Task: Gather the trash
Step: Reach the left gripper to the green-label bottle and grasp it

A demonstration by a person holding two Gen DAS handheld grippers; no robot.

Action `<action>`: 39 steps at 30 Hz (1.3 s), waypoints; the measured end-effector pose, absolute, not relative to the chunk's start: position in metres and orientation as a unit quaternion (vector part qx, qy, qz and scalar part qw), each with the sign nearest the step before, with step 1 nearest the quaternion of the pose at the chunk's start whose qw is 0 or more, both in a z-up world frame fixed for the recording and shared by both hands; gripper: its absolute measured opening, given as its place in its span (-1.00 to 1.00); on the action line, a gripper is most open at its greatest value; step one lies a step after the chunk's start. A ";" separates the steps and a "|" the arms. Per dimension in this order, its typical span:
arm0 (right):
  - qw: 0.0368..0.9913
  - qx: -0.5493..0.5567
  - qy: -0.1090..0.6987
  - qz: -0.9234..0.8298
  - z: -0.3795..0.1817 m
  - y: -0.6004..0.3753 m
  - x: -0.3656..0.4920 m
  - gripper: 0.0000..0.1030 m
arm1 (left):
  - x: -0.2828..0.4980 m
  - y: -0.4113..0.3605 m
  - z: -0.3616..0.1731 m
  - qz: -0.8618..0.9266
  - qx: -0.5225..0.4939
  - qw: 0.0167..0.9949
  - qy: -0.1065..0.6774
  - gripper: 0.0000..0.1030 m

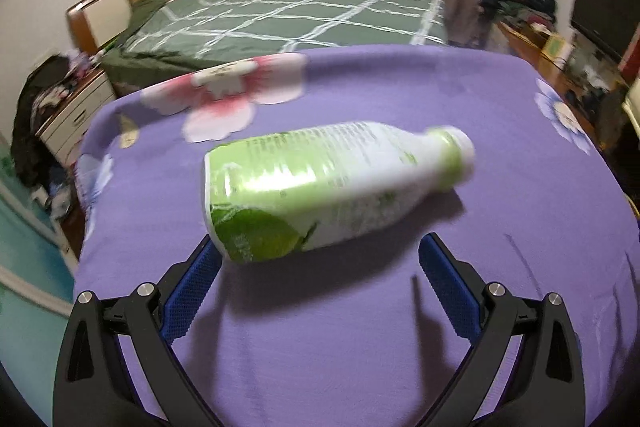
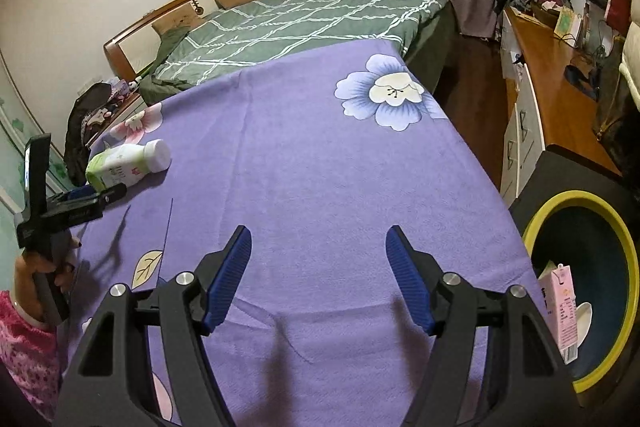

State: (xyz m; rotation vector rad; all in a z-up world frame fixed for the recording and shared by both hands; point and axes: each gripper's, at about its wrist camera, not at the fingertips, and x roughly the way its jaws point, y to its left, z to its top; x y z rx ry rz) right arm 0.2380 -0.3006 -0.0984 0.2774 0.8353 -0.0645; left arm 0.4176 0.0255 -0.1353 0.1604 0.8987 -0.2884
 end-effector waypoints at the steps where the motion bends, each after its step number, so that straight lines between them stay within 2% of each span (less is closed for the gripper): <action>1: 0.904 0.136 0.404 -0.032 -0.099 -0.303 0.237 0.29 | 0.414 0.018 -0.135 -0.150 0.077 0.885 0.434 0.88; 12: 0.906 0.162 0.387 -0.053 -0.092 -0.336 0.224 0.33 | 0.365 -0.072 -0.112 -0.280 0.103 0.854 0.426 0.88; 17: 0.907 0.166 0.383 -0.054 -0.089 -0.344 0.220 0.34 | 0.349 -0.087 -0.095 -0.274 0.130 0.855 0.422 0.77; 24: 0.905 0.176 0.383 -0.050 -0.090 -0.350 0.219 0.35 | 0.394 -0.085 -0.077 -0.239 0.127 0.845 0.461 0.77; 33: 0.906 0.180 0.380 -0.058 -0.090 -0.357 0.215 0.35 | 0.441 -0.124 -0.107 -0.218 0.148 0.810 0.524 0.77; 37: 0.904 0.183 0.382 -0.058 -0.092 -0.363 0.214 0.35 | 0.460 -0.132 -0.122 -0.199 0.156 0.793 0.555 0.64; 39: 0.903 0.187 0.382 -0.061 -0.093 -0.366 0.214 0.35 | 0.466 -0.136 -0.127 -0.193 0.164 0.787 0.562 0.51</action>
